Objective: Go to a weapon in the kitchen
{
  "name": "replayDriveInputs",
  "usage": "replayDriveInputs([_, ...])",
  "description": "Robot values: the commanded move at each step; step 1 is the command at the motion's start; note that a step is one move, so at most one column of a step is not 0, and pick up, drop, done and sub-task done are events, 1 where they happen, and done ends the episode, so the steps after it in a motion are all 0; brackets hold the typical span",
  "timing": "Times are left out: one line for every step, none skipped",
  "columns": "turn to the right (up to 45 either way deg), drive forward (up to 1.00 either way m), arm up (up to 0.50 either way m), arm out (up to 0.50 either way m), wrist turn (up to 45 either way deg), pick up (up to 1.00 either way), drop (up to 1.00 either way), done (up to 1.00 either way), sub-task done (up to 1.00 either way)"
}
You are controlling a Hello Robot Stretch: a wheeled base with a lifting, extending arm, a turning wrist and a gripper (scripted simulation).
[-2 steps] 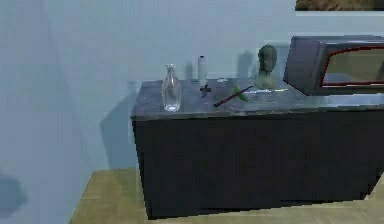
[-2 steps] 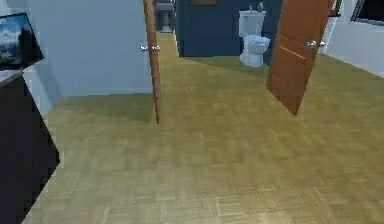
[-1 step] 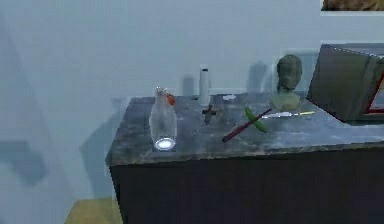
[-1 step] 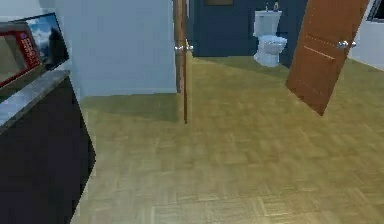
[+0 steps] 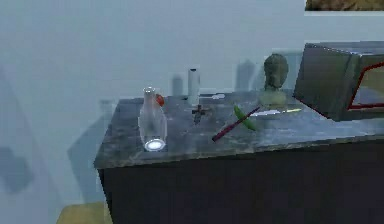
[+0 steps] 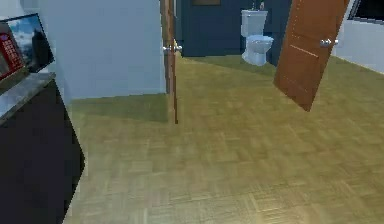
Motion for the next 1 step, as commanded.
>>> replayDriveInputs([0.0,1.0,0.0,0.0,0.0,0.0,0.0,0.0,0.0])
